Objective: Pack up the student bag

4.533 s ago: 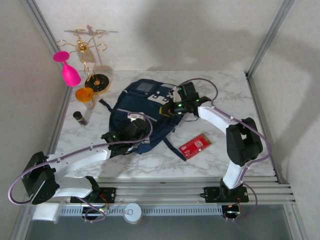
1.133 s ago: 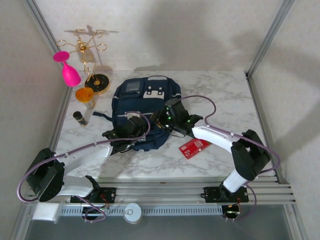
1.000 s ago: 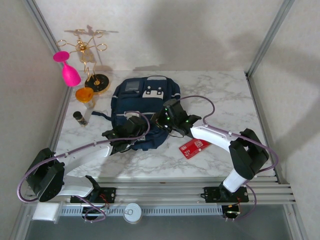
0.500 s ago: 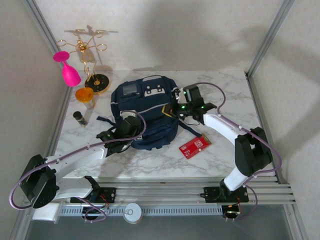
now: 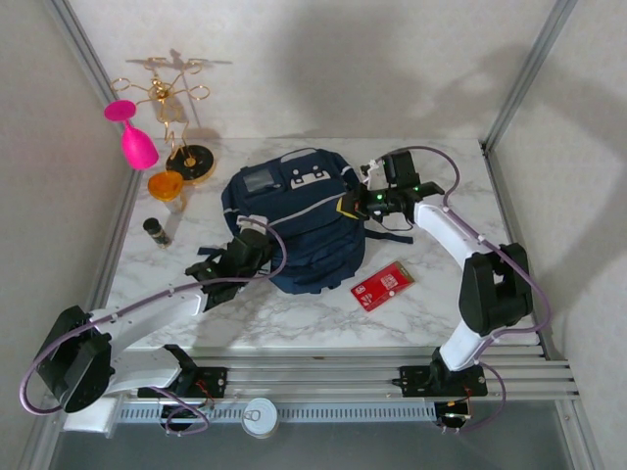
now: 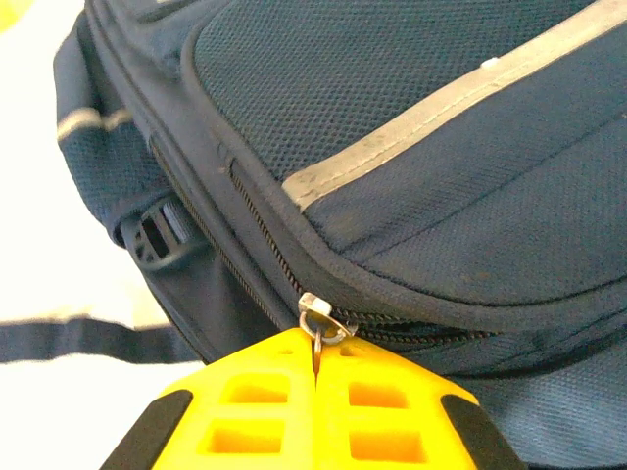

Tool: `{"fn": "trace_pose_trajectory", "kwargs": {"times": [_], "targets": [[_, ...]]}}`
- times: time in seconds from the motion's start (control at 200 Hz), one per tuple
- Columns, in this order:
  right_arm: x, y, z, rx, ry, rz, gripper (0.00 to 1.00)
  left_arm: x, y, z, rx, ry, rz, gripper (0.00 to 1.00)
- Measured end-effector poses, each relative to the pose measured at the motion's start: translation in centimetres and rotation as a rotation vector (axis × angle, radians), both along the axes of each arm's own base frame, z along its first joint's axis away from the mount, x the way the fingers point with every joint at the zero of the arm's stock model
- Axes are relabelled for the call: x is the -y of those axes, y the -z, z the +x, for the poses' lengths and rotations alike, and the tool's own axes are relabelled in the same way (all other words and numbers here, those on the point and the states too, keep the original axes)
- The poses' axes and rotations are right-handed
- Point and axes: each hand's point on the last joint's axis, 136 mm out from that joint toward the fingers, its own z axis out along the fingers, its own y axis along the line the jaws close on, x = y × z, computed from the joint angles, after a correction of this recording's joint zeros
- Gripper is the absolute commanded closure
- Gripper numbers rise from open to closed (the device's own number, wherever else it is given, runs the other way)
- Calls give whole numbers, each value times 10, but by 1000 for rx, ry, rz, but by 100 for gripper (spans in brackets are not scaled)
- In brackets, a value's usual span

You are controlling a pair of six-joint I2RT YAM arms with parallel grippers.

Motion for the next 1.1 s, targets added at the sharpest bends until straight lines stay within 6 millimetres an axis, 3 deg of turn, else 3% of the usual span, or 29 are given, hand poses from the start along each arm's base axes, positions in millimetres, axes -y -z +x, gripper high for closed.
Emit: {"fn": "trace_pose_trajectory", "kwargs": {"times": [0.245,0.315,0.375,0.461,0.546,0.666,0.761,0.846,0.956,1.101], "targets": [[-4,2,1,0,-27,17,100,-19,-5,22,42,15,-13,100],[-4,3,3,3,-25,16,76,-15,-1,22,23,36,-30,100],[-2,3,5,6,-15,10,63,-11,2,19,4,56,-48,80],[7,1,12,43,8,-5,46,-6,5,15,-25,63,-88,68],[25,0,14,69,65,-26,35,-2,3,6,-54,52,-141,52],[59,-1,1,92,164,-77,26,5,-17,-8,-57,18,-294,50],[91,5,-16,81,263,-107,23,30,-37,-26,-49,48,-429,50],[122,21,-37,41,365,-142,20,59,-40,-44,-95,92,-509,50],[151,49,-66,-36,459,-183,20,98,-23,-56,-193,122,-534,51],[171,82,-101,-140,529,-226,20,158,8,-64,-299,191,-486,51]]}}
